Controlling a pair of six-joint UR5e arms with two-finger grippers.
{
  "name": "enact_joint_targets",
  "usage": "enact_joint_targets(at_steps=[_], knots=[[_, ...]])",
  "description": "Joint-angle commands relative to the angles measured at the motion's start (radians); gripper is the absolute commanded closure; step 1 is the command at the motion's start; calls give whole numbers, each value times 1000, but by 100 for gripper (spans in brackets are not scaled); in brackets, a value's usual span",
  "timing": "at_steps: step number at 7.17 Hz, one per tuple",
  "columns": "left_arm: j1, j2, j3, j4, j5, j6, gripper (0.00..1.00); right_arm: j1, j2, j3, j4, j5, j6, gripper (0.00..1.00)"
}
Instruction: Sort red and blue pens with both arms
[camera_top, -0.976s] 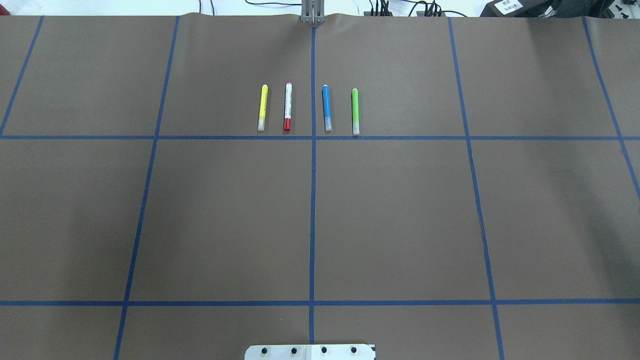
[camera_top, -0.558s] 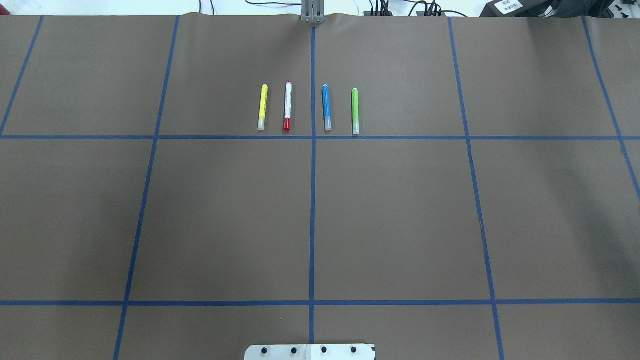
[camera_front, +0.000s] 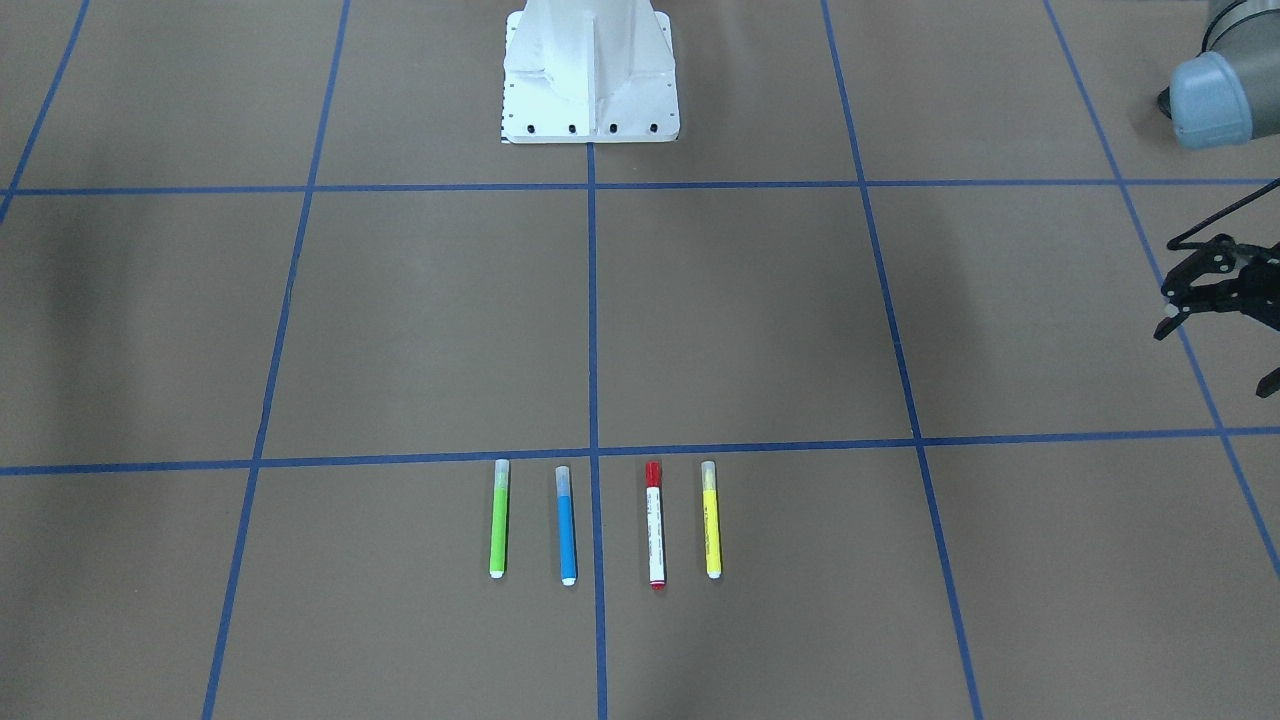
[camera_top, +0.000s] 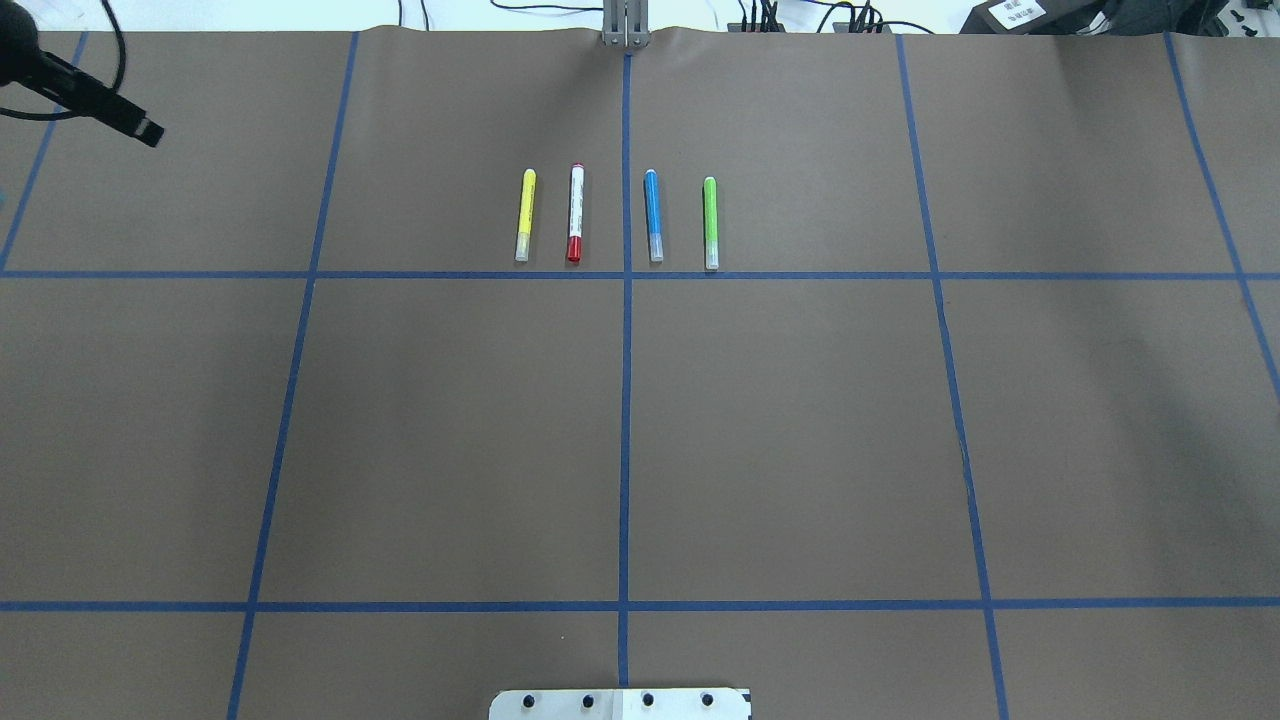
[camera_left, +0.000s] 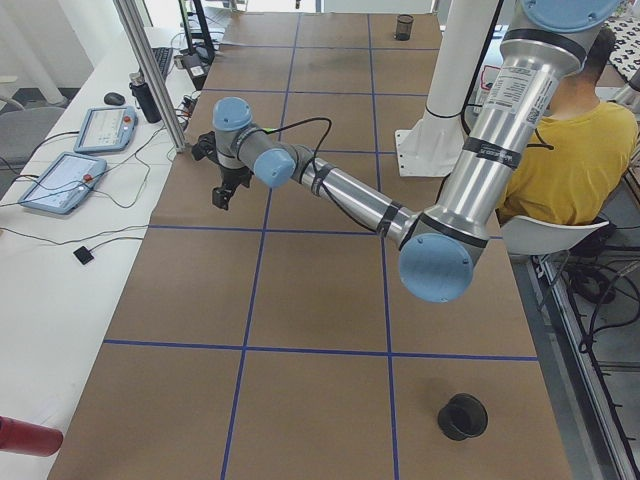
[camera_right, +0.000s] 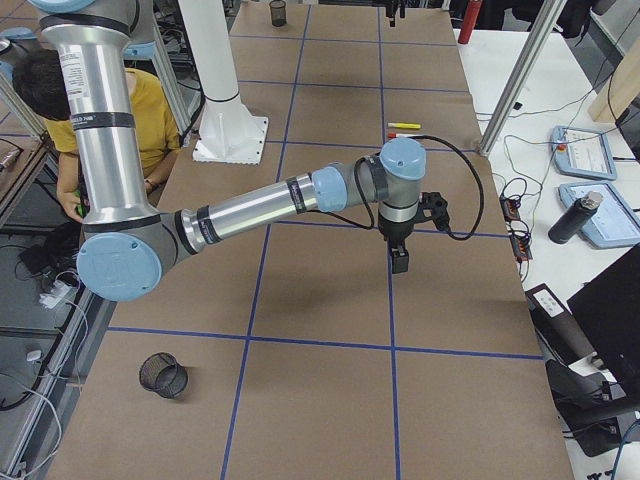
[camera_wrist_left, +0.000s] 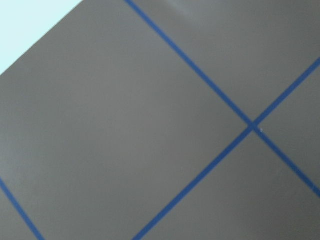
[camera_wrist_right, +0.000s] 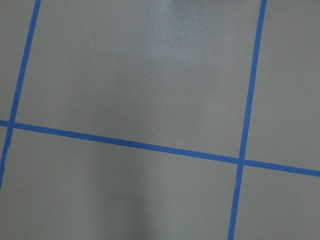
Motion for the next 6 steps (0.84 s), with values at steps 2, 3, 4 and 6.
enact_joint_targets(at_steps=[2,3,4,6], knots=[[240,-168,122,-95,82,-195,0,-14,20,-22,0,-8,5,0],[274,-243,200,-131,141,-198,0,-29,20,-23,0,-8,5,0],[294,-276,238,-139,221,-230,0,-31,20,-24,0,-7,7,0],[347,-394,345,-144,238,-446,0,-31,20,-24,0,-6,7,0]])
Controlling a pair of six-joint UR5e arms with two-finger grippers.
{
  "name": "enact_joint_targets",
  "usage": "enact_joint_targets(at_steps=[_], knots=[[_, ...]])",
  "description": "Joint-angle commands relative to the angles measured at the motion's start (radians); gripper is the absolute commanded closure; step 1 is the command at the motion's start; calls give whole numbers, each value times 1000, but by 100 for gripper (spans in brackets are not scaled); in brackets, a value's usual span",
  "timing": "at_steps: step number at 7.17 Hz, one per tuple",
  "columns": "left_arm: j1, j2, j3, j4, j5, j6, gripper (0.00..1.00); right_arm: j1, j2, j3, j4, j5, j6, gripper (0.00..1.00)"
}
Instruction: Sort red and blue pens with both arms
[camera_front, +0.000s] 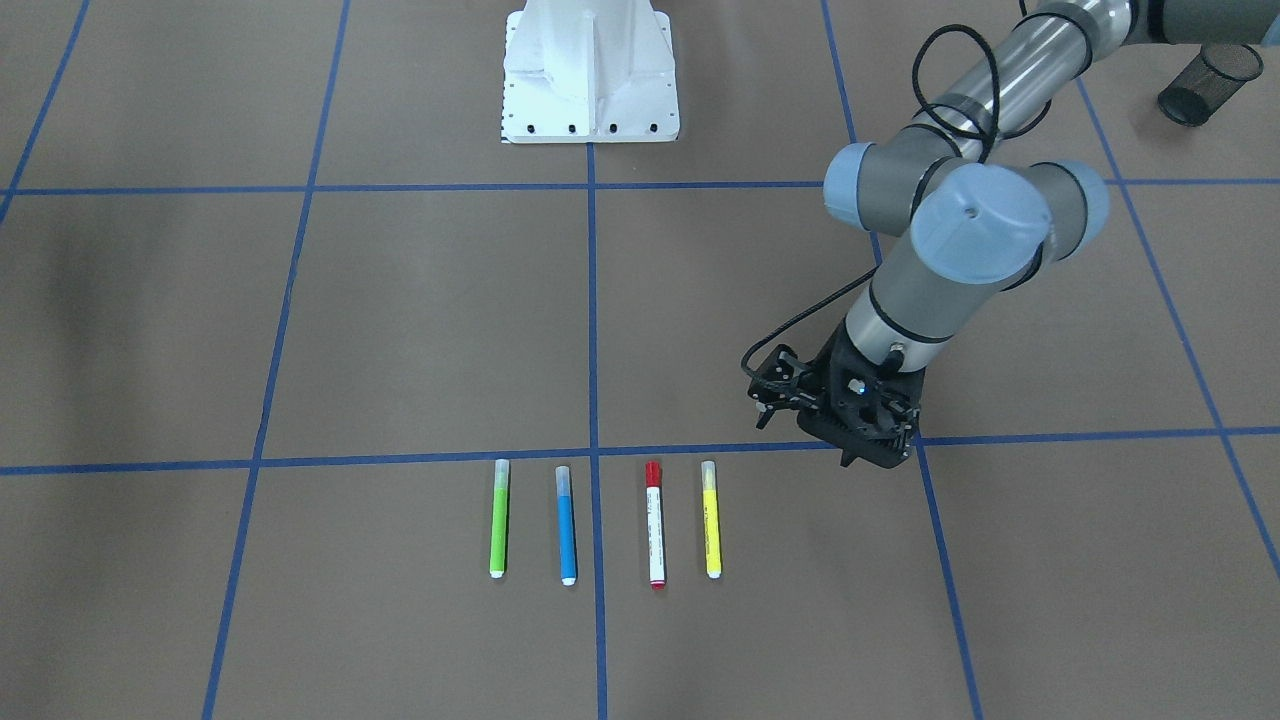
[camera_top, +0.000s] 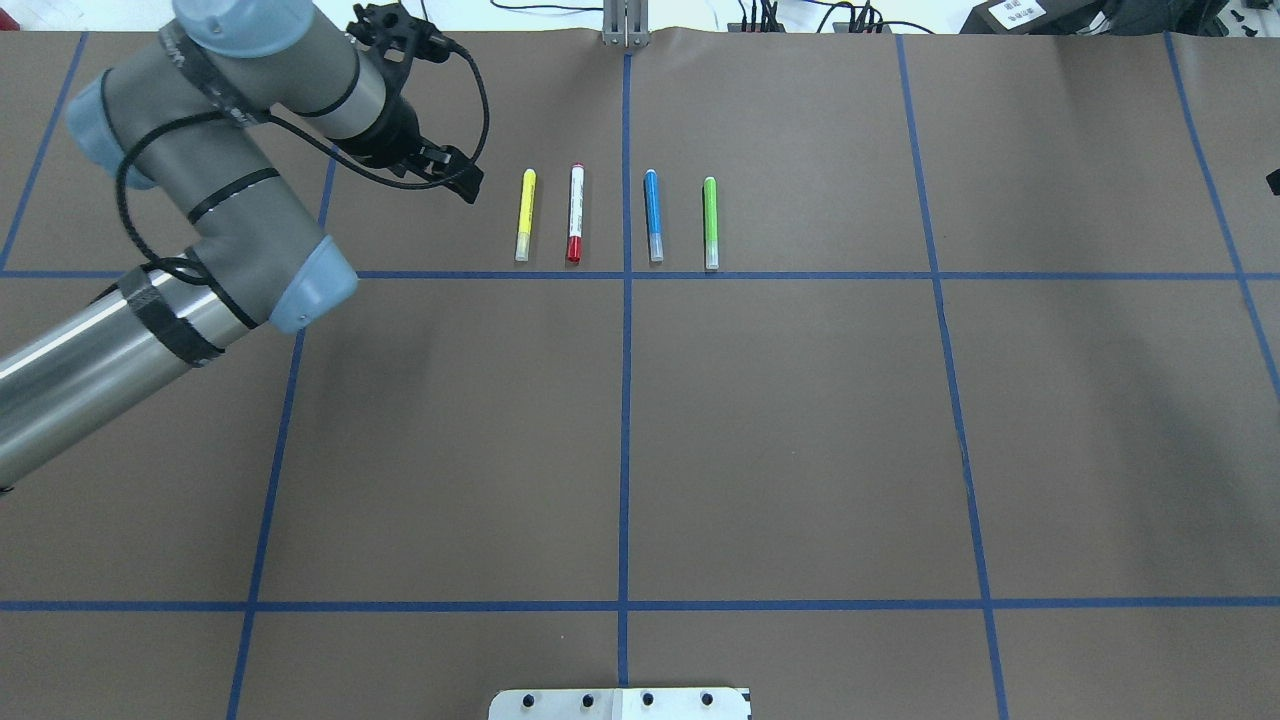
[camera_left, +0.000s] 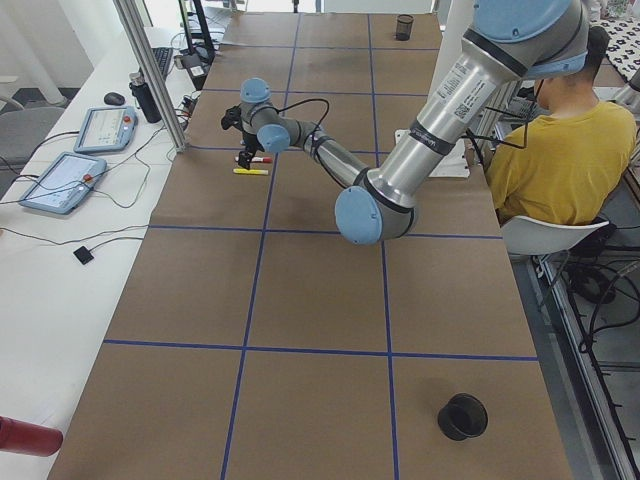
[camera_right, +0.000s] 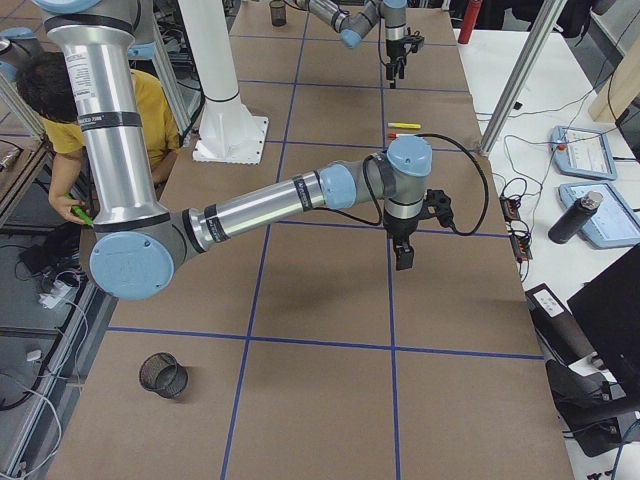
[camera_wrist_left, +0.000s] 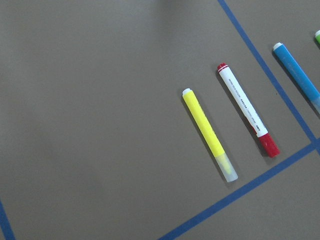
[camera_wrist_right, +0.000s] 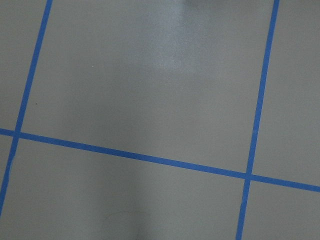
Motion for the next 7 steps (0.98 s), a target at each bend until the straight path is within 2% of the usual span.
enact_joint_targets(at_steps=[1,4,5,7], knots=[[60,-94,88,-3,26,-240,0,-1,0,-2,0,0,-1,0],[153,-242,289,-1,181,-362,0,-1,0,-4,0,0,-1,0],[163,-267,337,-1,202,-363,0,-1,0,-4,0,0,-1,0],[181,-279,368,-4,202,-359,1,-1,0,-5,0,0,-1,0]])
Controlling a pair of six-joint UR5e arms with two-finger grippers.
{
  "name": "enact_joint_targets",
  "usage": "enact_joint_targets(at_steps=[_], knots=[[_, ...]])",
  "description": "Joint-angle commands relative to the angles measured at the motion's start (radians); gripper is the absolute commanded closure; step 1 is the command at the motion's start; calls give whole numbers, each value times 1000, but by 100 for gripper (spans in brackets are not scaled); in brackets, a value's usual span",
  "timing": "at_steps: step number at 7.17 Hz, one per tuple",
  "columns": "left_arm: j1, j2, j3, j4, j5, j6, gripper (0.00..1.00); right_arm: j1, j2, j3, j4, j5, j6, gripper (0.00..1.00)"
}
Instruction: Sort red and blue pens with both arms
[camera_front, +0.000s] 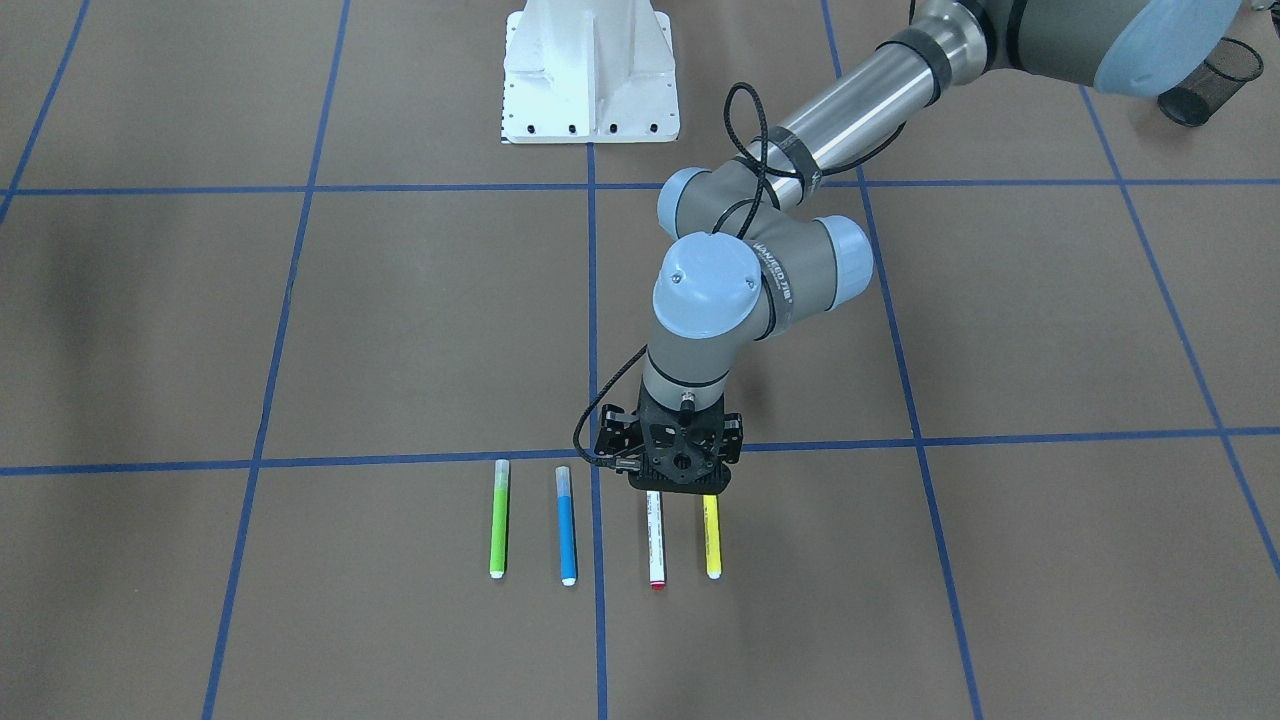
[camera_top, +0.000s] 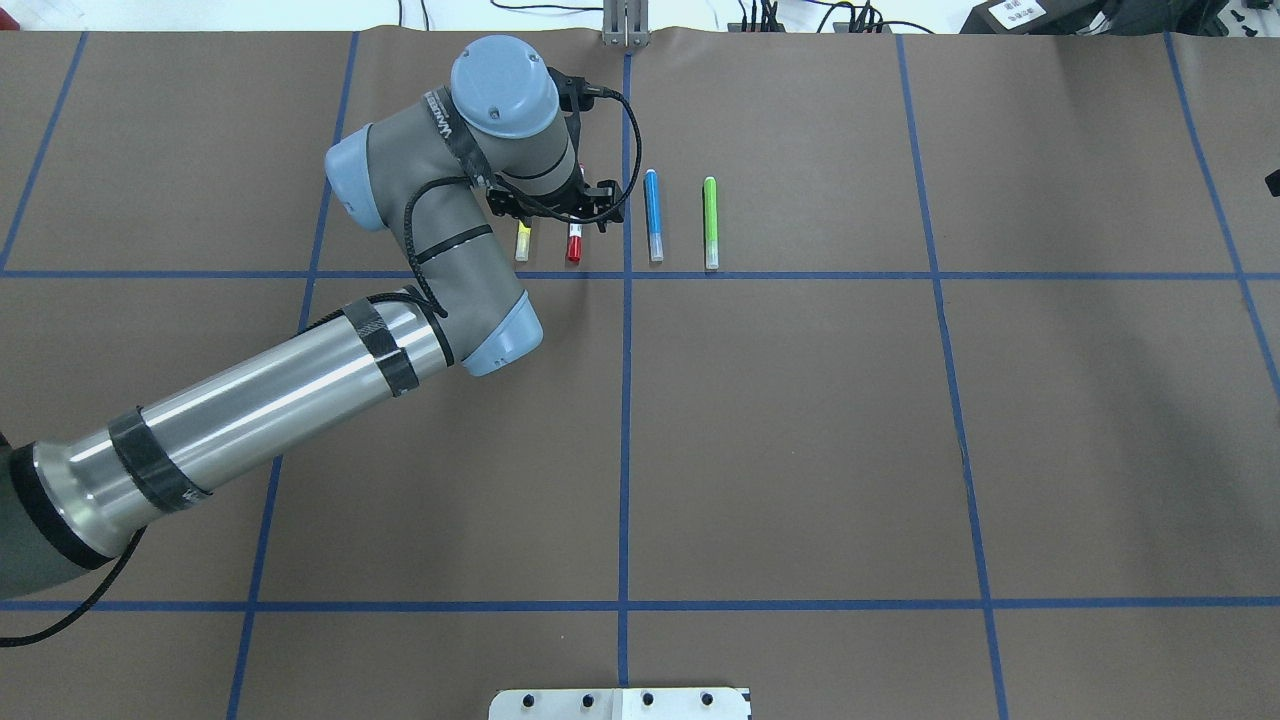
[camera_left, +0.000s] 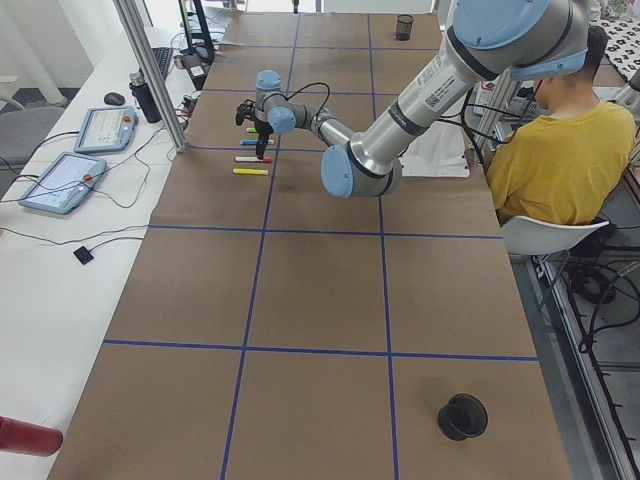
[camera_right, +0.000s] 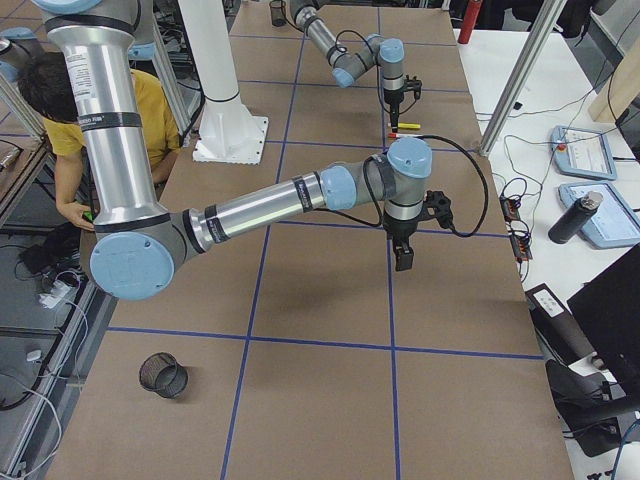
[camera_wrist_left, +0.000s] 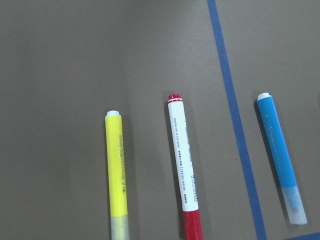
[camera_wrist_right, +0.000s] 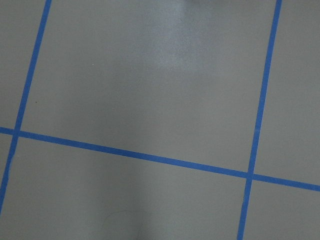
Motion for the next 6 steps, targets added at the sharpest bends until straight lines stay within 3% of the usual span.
enact_joint_targets(at_steps=[1,3,4,6], knots=[[26,-18,29,-2,8,2,8,0,0,-1,0,-1,0,0],[40,-20,61,-28,54,10,32,-2,0,-2,0,-1,0,0],[38,-21,62,-29,56,10,33,-2,0,-2,0,-1,0,0],[38,-21,62,-29,56,10,44,-3,0,-2,0,-1,0,0]])
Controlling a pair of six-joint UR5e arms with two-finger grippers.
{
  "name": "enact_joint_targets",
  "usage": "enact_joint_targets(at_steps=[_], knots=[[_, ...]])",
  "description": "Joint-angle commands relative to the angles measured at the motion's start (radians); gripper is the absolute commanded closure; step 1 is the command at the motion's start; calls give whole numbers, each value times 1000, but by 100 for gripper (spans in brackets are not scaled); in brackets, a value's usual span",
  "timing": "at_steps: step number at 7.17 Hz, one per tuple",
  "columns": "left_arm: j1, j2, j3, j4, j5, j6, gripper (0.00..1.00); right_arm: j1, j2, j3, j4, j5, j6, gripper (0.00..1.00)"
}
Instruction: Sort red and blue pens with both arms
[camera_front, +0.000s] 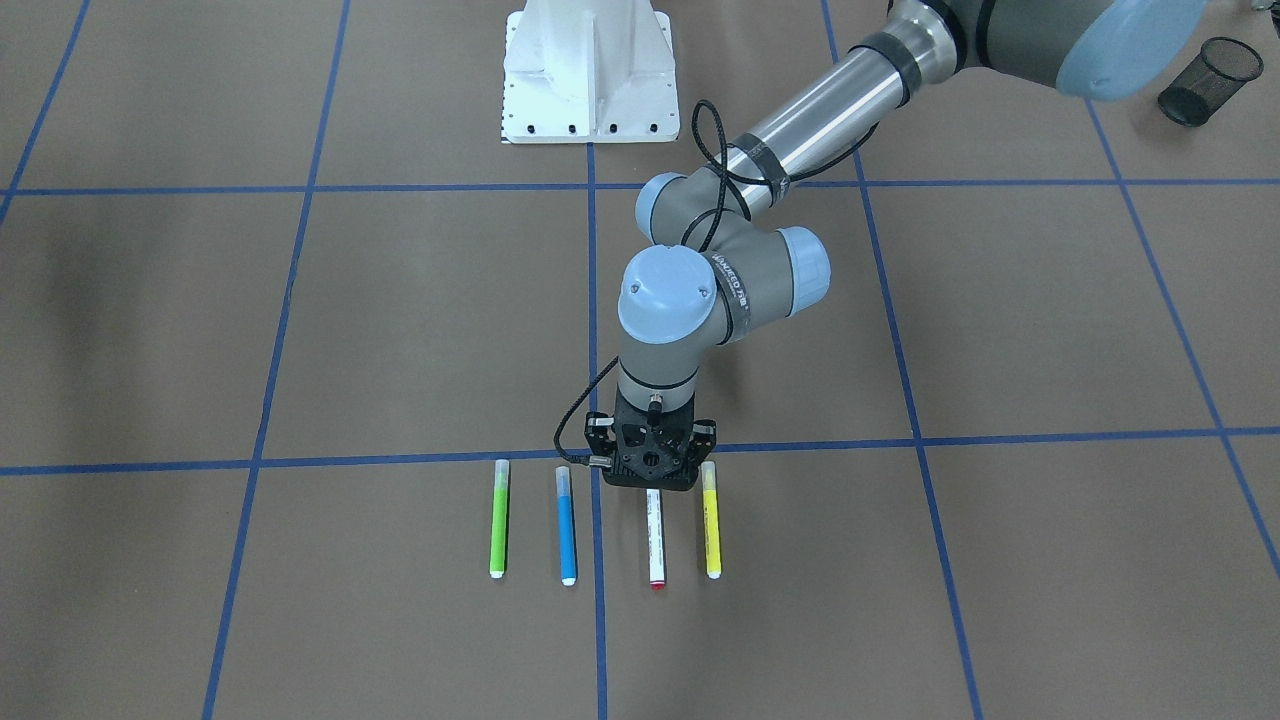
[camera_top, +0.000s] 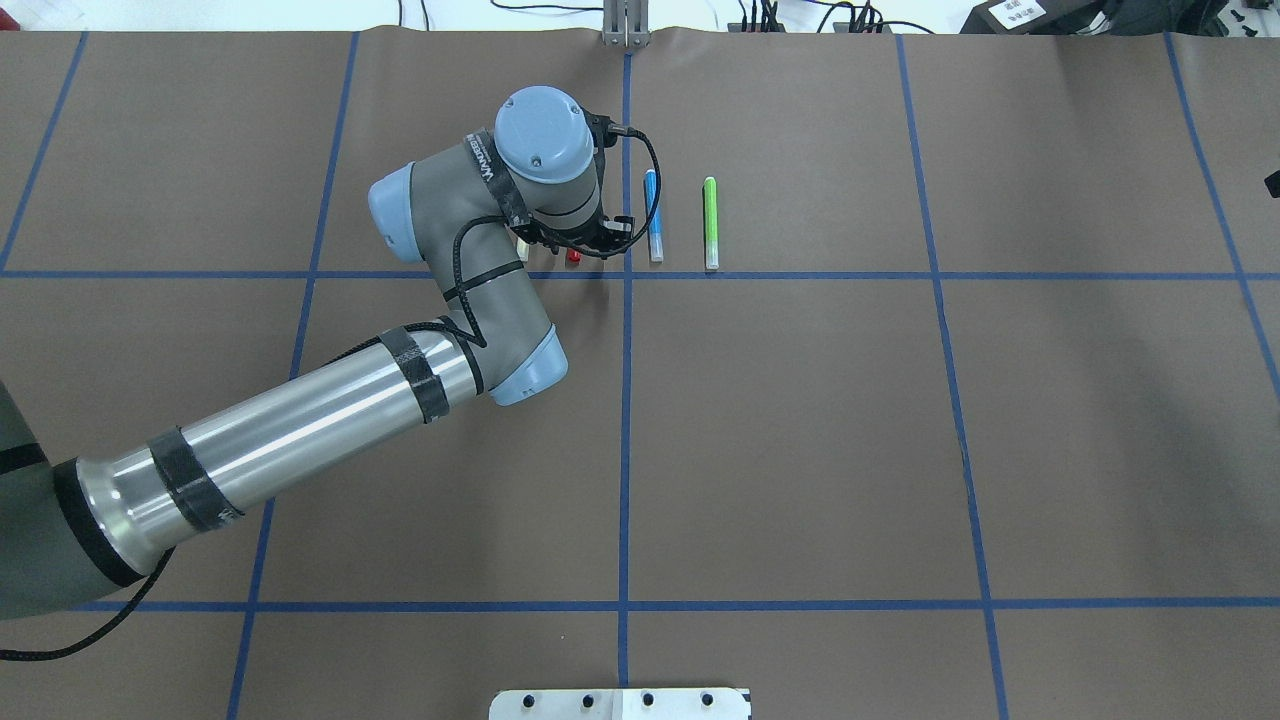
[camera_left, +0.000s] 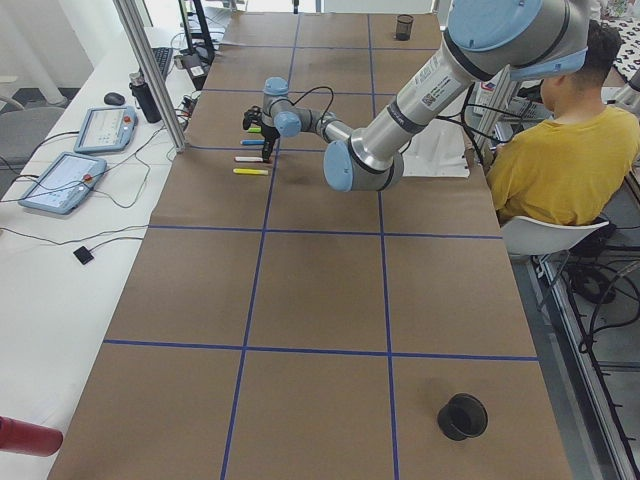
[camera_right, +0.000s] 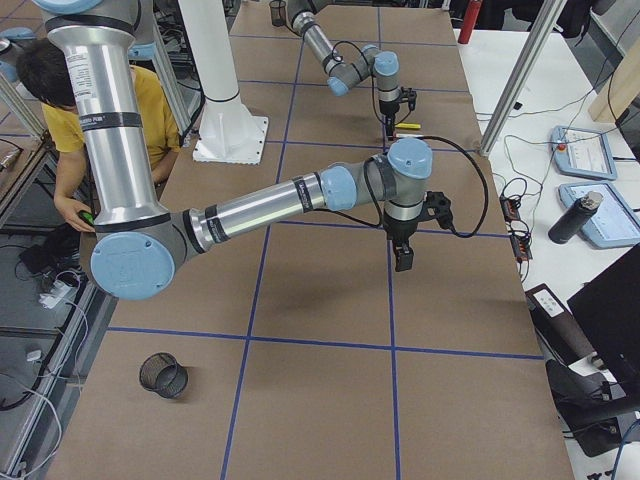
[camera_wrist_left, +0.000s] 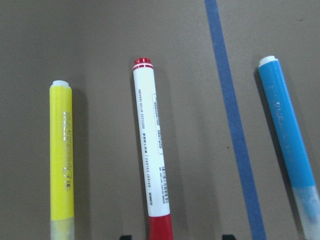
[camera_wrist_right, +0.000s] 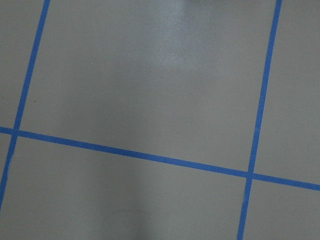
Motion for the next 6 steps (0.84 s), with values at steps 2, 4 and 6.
enact_joint_targets(at_steps=[2,4,6], knots=[[0,1,3,-1,0,0,52,-2,0,0,0,0,0,0],[0,3,1,-1,1,0,56,-2,0,0,0,0,0,0],[0,4,1,1,1,0,59,-2,0,0,0,0,0,0]])
